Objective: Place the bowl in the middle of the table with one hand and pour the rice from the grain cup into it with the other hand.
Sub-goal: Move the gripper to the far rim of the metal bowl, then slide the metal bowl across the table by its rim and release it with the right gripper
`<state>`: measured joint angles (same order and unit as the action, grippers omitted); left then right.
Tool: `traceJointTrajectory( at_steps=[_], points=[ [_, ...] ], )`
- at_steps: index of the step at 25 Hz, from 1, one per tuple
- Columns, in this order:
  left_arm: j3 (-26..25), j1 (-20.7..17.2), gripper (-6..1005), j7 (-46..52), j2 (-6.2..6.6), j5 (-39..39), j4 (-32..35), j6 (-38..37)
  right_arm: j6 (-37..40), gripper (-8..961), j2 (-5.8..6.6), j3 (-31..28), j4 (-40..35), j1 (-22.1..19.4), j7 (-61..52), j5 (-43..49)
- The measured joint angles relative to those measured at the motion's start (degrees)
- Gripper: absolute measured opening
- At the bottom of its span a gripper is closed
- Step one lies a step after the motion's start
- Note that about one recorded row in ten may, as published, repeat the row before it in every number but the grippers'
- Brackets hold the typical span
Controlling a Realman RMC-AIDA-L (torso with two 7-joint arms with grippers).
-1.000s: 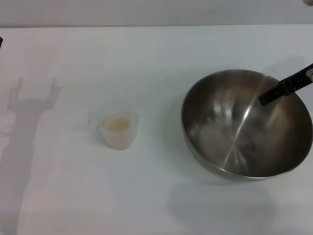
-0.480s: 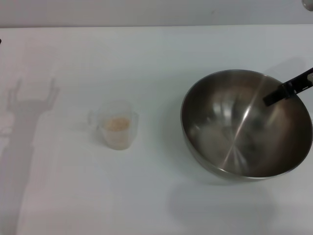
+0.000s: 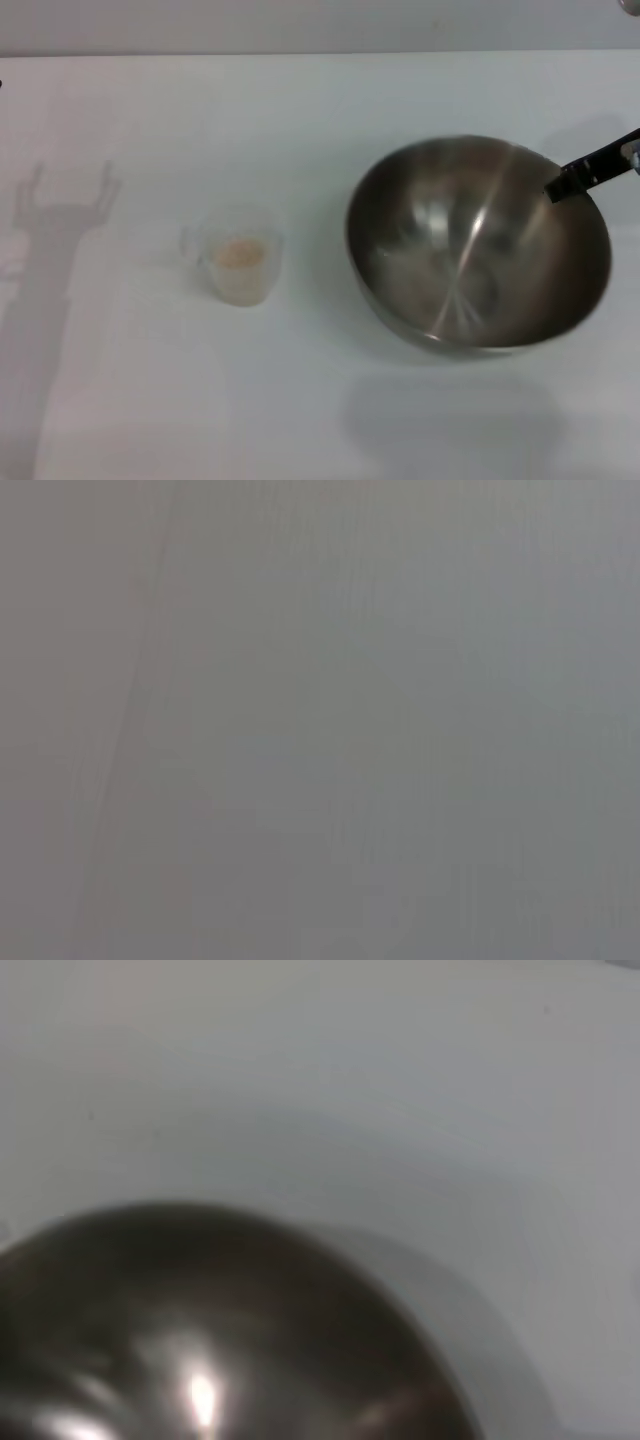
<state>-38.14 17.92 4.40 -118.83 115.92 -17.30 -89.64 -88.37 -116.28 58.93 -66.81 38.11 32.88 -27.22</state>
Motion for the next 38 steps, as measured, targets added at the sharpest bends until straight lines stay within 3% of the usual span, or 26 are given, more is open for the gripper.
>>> traceJointTrajectory(
  at_steps=[5, 19, 24, 31, 38],
  points=[
    [0.0, 0.0, 850, 0.0, 0.0, 0.0, 0.1, -0.1, 1.3, 64, -0.27, -1.0, -0.6, -0.2, 0.0, -0.7],
    [0.2, -0.2, 848, 0.0, 0.0, 0.2, -0.2, -0.3, 5.7, 24, -0.61, -4.6, -6.5, -5.2, 5.6, -11.9],
    [0.3, -0.2, 847, 0.0, 0.0, 0.2, -0.3, -0.3, 7.2, 25, -1.06, -4.6, -4.7, -5.5, 7.4, -14.2],
    [0.4, -0.2, 846, 0.0, 0.0, 0.2, -0.4, -0.3, 7.4, 39, -1.55, -4.0, 2.0, -2.8, 8.8, -14.3],
    [0.4, -0.2, 846, 0.0, 0.0, 0.2, -0.4, -0.3, 8.1, 59, -1.49, -4.3, 4.6, -1.6, 8.8, -14.2]
  ],
)
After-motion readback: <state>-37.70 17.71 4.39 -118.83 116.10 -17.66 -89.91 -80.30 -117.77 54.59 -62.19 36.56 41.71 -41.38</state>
